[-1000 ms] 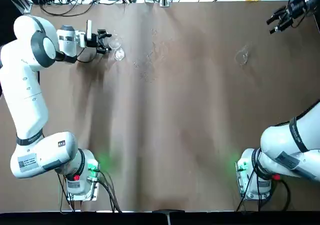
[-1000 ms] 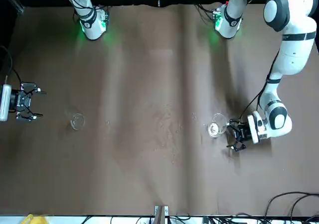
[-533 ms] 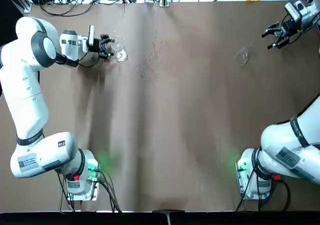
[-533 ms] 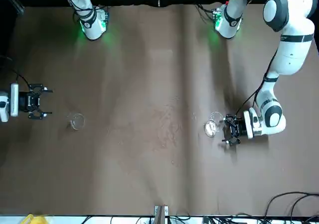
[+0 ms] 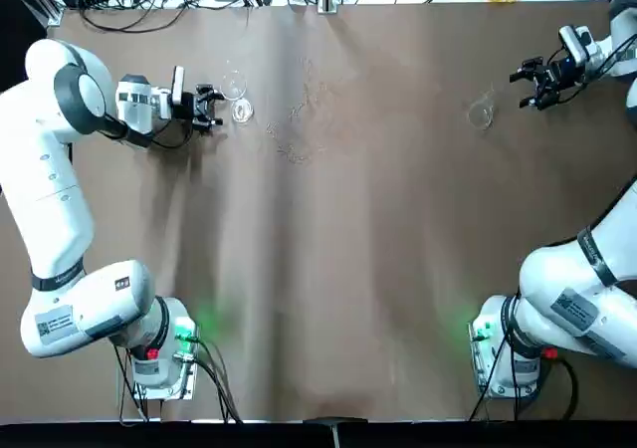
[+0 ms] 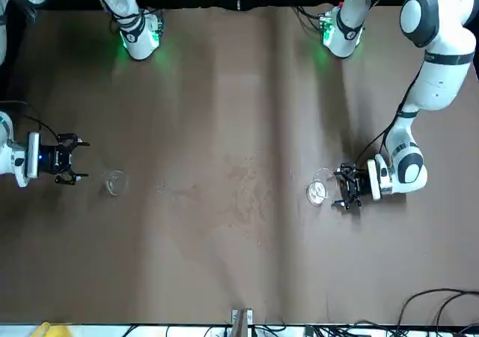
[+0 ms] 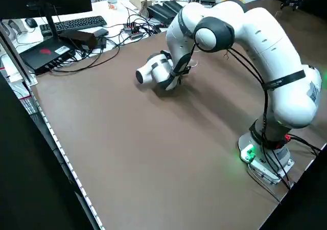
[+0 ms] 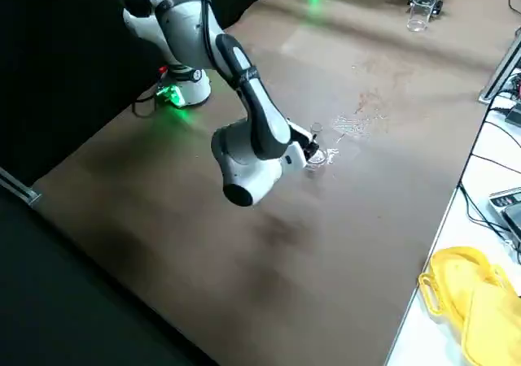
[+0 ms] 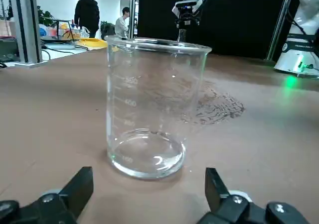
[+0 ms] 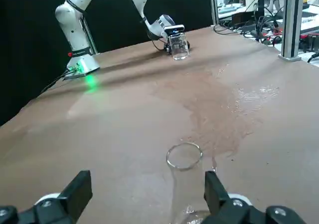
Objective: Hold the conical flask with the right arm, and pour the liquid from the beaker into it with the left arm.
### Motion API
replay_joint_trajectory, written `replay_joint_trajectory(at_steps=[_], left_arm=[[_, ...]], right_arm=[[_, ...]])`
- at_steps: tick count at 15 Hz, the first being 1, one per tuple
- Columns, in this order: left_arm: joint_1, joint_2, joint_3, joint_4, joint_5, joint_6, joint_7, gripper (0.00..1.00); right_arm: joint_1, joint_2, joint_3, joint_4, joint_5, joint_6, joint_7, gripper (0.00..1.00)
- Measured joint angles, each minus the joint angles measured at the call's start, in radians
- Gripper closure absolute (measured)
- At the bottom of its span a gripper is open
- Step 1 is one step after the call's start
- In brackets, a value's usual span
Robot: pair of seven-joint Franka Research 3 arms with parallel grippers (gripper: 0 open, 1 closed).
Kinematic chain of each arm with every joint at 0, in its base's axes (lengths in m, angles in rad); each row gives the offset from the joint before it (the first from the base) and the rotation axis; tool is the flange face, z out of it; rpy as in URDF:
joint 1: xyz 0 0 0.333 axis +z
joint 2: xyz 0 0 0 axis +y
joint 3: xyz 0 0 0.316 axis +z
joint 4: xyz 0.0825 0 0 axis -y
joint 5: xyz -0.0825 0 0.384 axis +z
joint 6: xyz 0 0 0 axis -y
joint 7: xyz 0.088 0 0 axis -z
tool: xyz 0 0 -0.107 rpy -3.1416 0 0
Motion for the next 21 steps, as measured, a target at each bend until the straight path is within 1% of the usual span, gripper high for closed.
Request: replay_joint_trajectory(at_steps=[6, 8, 9, 13, 15, 17, 18, 19, 20, 21], left_arm=[[-0.015, -0.005, -0.024, -0.002, 0.0, 0.001, 0.0, 0.01], [-0.016, -0.007, -0.028, 0.0, -0.004, 0.009, 0.0, 0.01], [-0.016, -0.007, -0.028, 0.004, -0.011, 0.012, 0.0, 0.01], [-0.016, -0.008, -0.03, 0.037, -0.021, 0.025, -0.004, 0.01], [-0.017, -0.008, -0.031, 0.047, -0.034, 0.027, -0.004, 0.01], [-0.026, -0.008, -0.031, 0.05, -0.052, 0.031, -0.005, 0.01], [-0.039, -0.007, -0.031, 0.052, -0.07, 0.054, -0.005, 0.01], [-0.045, -0.007, -0.031, 0.055, -0.078, 0.066, -0.005, 0.01], [-0.05, -0.007, -0.031, 0.06, -0.085, 0.074, -0.005, 0.01], [-0.055, -0.007, -0.031, 0.068, -0.089, 0.086, -0.005, 0.01]], right_arm=[[-0.002, 0.055, 0.003, 0.0, 0.08, -0.002, -0.131, 0.01], [-0.002, 0.066, 0.006, 0.0, 0.083, -0.004, -0.154, 0.02], [-0.002, 0.07, 0.009, -0.001, 0.084, -0.005, -0.161, 0.04], [0.007, 0.074, 0.022, -0.003, 0.085, -0.007, -0.178, 0.07], [0.022, 0.075, 0.025, -0.003, 0.09, -0.006, -0.18, 0.11], [0.036, 0.075, 0.026, -0.003, 0.095, -0.004, -0.181, 0.13], [0.04, 0.08, 0.025, -0.004, 0.096, -0.001, -0.183, 0.2], [0.04, 0.084, 0.025, -0.004, 0.097, 0.002, -0.191, 0.2], [0.04, 0.089, 0.024, -0.004, 0.099, 0.007, -0.198, 0.25], [0.04, 0.095, 0.024, -0.004, 0.099, 0.014, -0.203, 0.34]])
